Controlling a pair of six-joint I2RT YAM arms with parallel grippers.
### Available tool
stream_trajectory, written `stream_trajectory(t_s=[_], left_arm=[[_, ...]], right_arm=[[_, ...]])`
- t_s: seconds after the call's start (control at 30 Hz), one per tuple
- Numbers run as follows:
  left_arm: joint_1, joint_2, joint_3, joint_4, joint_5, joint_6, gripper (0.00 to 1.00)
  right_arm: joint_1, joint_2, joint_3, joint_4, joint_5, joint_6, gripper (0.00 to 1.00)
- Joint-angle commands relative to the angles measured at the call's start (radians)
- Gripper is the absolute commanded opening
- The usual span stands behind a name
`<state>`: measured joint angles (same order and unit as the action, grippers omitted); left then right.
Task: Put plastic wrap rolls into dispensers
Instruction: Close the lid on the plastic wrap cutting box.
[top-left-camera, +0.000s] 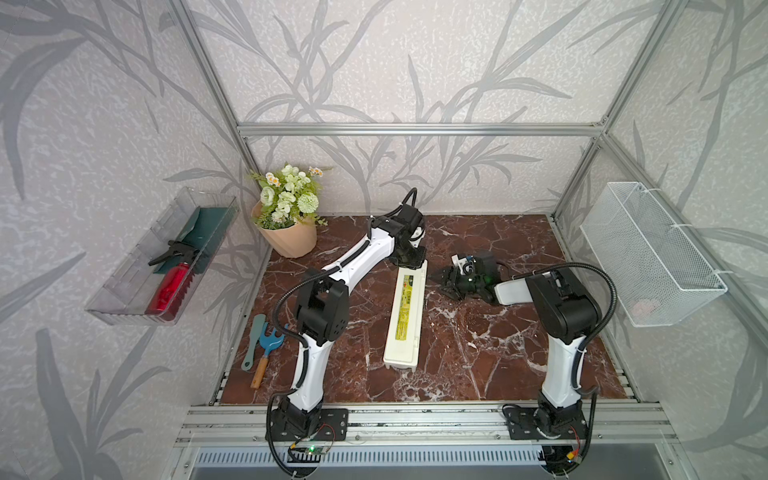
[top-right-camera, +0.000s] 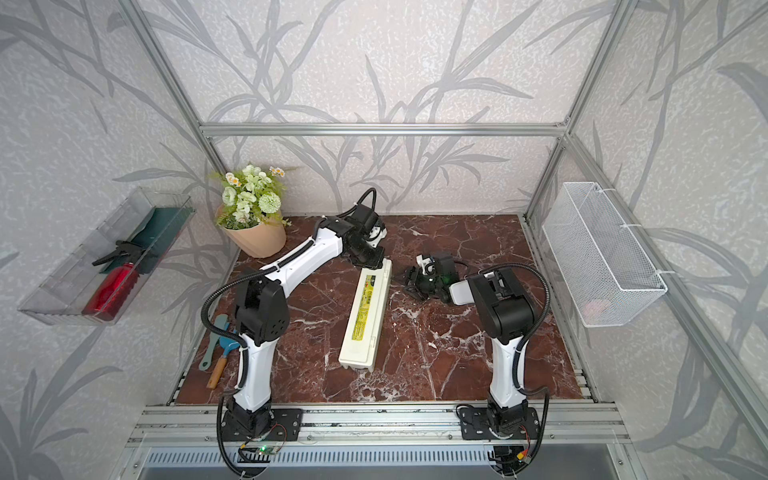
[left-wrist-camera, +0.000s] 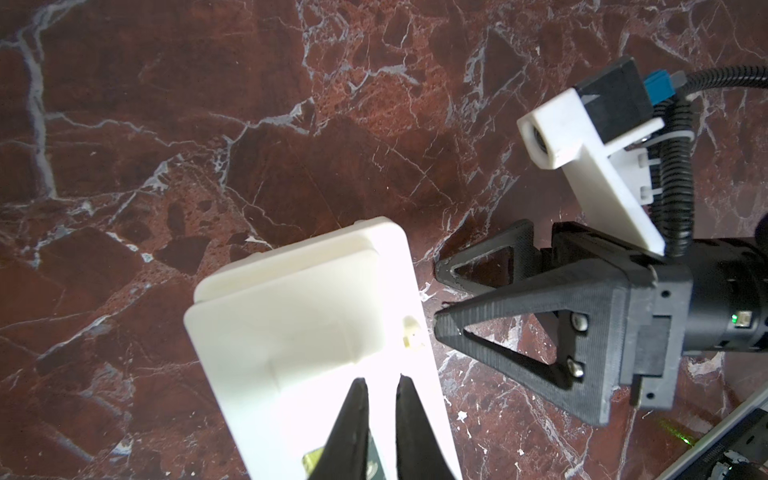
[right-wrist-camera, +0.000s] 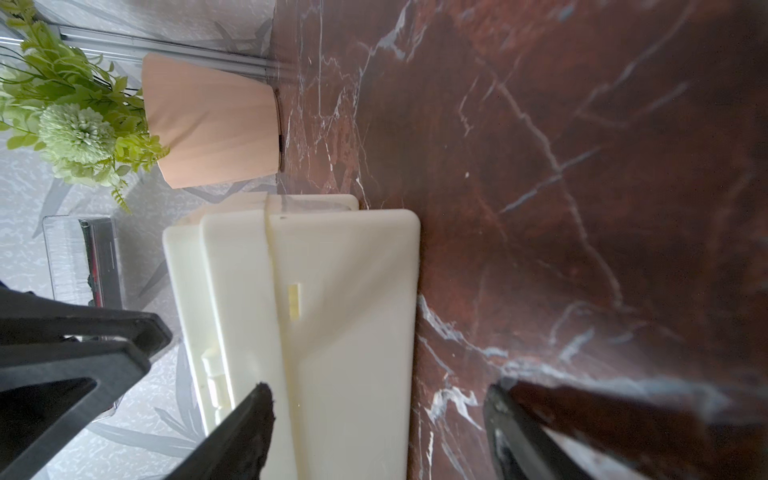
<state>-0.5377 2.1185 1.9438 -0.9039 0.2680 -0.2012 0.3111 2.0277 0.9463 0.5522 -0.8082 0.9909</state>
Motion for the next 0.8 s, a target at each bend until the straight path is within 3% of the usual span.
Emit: stream_trajectory(t_s=[0.0, 0.17, 0.3, 0.37, 0.5, 0.6, 0.63, 0.77], left_arm=[[0.002, -0.031, -0.013, 0.001, 0.037, 0.034, 0.16], [0.012, -0.046, -0.04, 0.023, 0.052, 0.031, 0.19], [0.032, -0.073, -0.076, 0.065, 0.062, 0.02, 0.46], [0.034, -0.072, -0.054, 0.035, 0.023, 0.029, 0.67], [0.033, -0.054, -0.001, -0.067, -0.102, 0.067, 0.85], [0.034, -0.026, 0.034, -0.126, -0.172, 0.097, 0.9], [0.034, -0.019, 0.036, -0.126, -0.173, 0.102, 0.98], [0.034, 0.0, 0.03, -0.085, -0.15, 0.106, 0.99]], right_arm=[[-0.004, 0.027, -0.003, 0.07, -0.023, 0.039, 0.72], [-0.004, 0.053, -0.001, 0.119, -0.041, 0.079, 0.69], [-0.004, 0.042, 0.0, 0.07, -0.025, 0.047, 0.69], [-0.004, 0.043, 0.006, 0.053, -0.021, 0.035, 0.69], [-0.004, 0.051, 0.011, 0.044, -0.013, 0.032, 0.69], [-0.004, 0.06, 0.018, 0.042, -0.012, 0.034, 0.69], [-0.004, 0.063, 0.021, 0.045, -0.014, 0.037, 0.69], [-0.002, 0.075, 0.029, 0.052, -0.013, 0.046, 0.62]])
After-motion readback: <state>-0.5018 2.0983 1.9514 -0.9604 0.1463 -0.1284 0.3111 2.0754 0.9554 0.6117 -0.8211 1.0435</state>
